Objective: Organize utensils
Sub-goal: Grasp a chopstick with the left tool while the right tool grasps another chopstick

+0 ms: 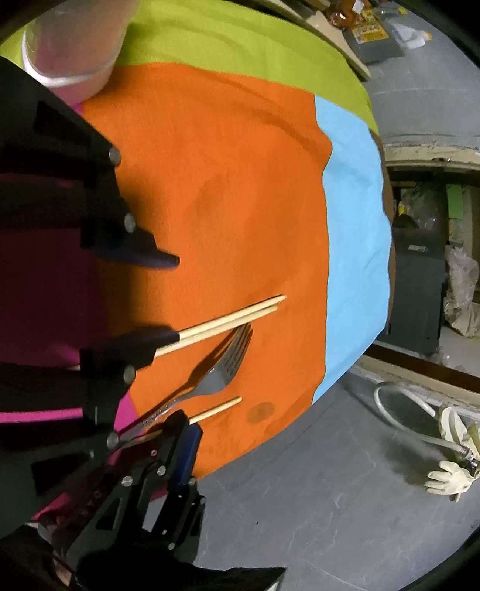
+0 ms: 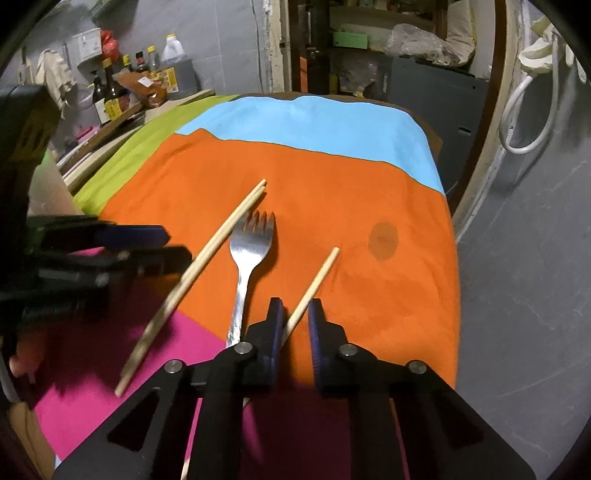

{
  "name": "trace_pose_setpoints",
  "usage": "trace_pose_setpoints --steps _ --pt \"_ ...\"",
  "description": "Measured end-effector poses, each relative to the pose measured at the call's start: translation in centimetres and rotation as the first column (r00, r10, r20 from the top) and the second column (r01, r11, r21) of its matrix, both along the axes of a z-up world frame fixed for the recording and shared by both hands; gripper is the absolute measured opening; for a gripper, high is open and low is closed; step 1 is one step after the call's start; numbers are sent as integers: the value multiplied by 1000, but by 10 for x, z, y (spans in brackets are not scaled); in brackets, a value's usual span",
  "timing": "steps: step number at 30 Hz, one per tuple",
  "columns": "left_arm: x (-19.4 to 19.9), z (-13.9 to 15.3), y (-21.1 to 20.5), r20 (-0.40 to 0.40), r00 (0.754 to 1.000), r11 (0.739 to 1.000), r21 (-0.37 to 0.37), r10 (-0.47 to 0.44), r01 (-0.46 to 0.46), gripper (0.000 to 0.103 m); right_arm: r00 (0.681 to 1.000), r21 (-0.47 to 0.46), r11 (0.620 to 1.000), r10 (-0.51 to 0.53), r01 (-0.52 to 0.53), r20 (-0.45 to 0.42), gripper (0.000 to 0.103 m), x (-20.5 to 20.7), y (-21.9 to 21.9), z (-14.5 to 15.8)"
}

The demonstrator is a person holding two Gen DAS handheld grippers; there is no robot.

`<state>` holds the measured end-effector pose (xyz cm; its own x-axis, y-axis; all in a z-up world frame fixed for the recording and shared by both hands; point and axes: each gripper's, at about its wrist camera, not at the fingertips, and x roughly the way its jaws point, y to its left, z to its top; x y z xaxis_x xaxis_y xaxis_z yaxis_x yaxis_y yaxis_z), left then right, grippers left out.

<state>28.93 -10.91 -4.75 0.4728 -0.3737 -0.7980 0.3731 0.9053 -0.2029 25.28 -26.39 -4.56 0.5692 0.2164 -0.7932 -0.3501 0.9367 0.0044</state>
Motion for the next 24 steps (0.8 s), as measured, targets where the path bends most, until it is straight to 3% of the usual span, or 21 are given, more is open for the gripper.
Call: trace_pose_setpoints --steps 3,7,11,20,24 --pt "6 -1 -3 -16 1000 1000 -20 -9 9 26 1000 23 1000 -18 18 -3 10 -4 -9 1" --pt "14 3 2 -63 998 992 -127 -13 5 26 1000 59 998 -27 28 -6 10 -6 -16 1" --pt "15 9 7 -51 999 983 -181 -14 4 26 1000 75 997 -26 27 -6 10 -6 -18 0" --pt "19 1 -19 -42 998 995 -91 -44 40 25 999 85 996 -37 37 -2 9 -7 -25 -1" --pt "21 0 -21 -70 996 993 -111 -60 52 10 999 98 994 -40 41 -8 9 -6 -26 -1"
